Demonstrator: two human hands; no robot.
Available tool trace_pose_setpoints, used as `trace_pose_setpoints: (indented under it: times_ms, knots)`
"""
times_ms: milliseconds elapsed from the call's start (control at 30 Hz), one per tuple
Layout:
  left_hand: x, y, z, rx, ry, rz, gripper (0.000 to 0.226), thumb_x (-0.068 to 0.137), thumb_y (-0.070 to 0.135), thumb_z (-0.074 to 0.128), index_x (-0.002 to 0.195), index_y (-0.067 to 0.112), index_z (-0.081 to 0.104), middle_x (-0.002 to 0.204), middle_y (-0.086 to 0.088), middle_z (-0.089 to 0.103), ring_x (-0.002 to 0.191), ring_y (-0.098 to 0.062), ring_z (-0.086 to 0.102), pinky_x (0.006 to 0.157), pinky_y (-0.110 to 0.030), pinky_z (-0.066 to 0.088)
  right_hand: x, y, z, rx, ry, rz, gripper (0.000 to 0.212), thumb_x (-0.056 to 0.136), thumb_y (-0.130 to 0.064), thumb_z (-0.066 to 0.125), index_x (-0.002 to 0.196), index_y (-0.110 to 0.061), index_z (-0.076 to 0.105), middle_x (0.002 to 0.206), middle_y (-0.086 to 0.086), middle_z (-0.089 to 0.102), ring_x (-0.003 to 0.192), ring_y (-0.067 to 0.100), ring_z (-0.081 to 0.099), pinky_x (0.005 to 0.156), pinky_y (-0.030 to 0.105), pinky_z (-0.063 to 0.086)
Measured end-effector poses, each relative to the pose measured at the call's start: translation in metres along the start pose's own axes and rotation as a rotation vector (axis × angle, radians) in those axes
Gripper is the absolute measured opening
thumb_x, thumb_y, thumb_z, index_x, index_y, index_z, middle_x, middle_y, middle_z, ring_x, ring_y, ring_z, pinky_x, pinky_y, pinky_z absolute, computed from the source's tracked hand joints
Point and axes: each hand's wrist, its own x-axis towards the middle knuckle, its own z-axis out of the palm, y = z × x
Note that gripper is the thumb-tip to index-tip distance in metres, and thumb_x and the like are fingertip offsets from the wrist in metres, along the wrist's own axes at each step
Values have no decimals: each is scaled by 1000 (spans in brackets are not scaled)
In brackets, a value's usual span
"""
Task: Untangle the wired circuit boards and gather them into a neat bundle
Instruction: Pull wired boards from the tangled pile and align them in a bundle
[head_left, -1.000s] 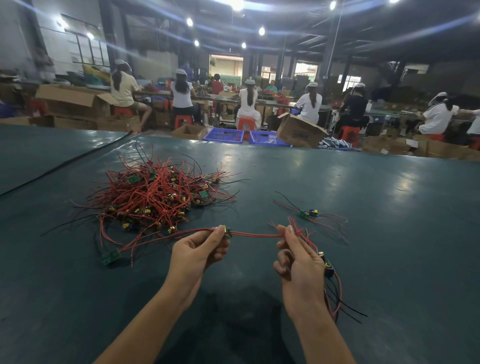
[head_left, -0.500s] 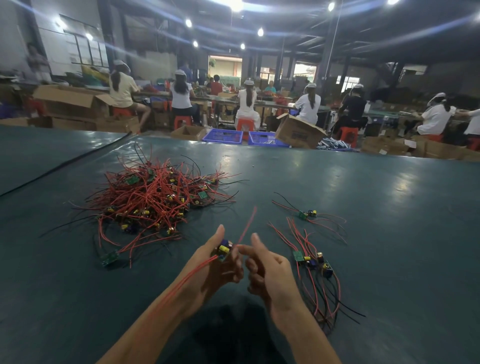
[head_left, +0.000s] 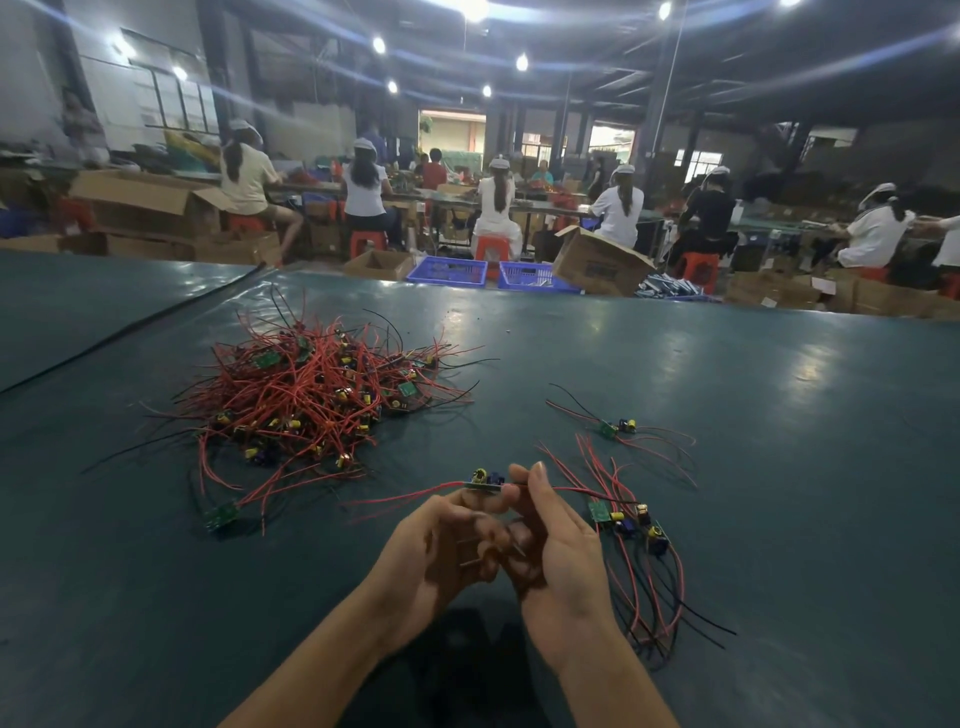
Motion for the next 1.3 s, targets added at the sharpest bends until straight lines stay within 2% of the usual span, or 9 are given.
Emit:
trace_pose_setpoints:
  times_ms: [100, 233, 467, 700, 867, 1000, 1067, 1133, 1300]
  knots:
    - [2, -2, 1, 106, 78, 70, 62, 101, 19, 39, 47, 22, 71, 48, 7, 61, 43, -1, 56, 44, -14, 46, 0, 1, -1, -76, -24, 25, 27, 76, -36, 69, 83, -13, 80, 80, 9, 73, 55, 16, 64, 45, 26, 52]
    - [5, -7, -6, 215, 227, 213, 44, 95, 28, 51, 56, 16, 67, 52, 4, 61, 46, -5, 55, 49, -20, 45, 1, 6, 0, -189, 0, -2, 28, 76, -37, 70, 82, -11, 80, 84, 16, 73, 79, 34, 66, 79, 47, 56]
    - [11, -4, -12, 236, 298, 329, 32, 91, 16, 59, 62, 11, 72, 54, -6, 60, 49, -11, 52, 49, -19, 44, 17, -17, -15, -51, 281, -55, 20, 89, -22, 66, 74, -11, 75, 61, -3, 64, 36, 2, 31, 33, 15, 24]
    - [9, -7, -9, 241, 239, 299, 27, 79, 34, 63, 67, 12, 72, 59, -7, 62, 50, -14, 54, 50, -23, 46, 25, -25, -31, 45, 383, -141, 18, 91, -26, 66, 78, -14, 73, 63, -5, 61, 37, 3, 27, 34, 15, 22]
    - [9, -7, -12, 234, 223, 292, 29, 74, 43, 65, 69, 15, 73, 63, -6, 65, 51, -15, 56, 50, -23, 47, 18, -2, -18, -192, 208, -40, 26, 70, -45, 75, 69, -19, 78, 58, -8, 63, 39, 4, 37, 37, 18, 31]
    - [8, -10, -13, 367, 156, 296, 31, 75, 46, 63, 72, 17, 74, 62, -3, 66, 54, -15, 59, 54, -22, 49, 8, 15, 1, -315, 93, -54, 20, 82, -33, 74, 74, -16, 79, 70, 17, 69, 63, 27, 59, 64, 44, 52]
    - [9, -10, -15, 391, 145, 286, 33, 76, 46, 61, 72, 16, 74, 63, -4, 66, 56, -15, 59, 55, -23, 49, 11, 10, -3, -293, 153, -100, 19, 87, -26, 70, 72, -20, 80, 69, 8, 71, 56, 18, 60, 57, 36, 53]
    - [9, -11, -16, 385, 142, 272, 35, 77, 46, 61, 74, 15, 74, 64, -4, 67, 57, -15, 59, 55, -23, 48, 17, -2, -11, -228, 247, -140, 22, 88, -25, 69, 70, -25, 80, 59, -7, 64, 42, 5, 42, 39, 20, 37]
    - [9, -12, -15, 411, 121, 277, 36, 79, 46, 59, 79, 13, 72, 66, -3, 68, 57, -14, 60, 55, -21, 48, 18, -11, -19, -204, 302, -207, 24, 89, -27, 67, 69, -30, 79, 56, -11, 62, 42, 3, 35, 38, 16, 29]
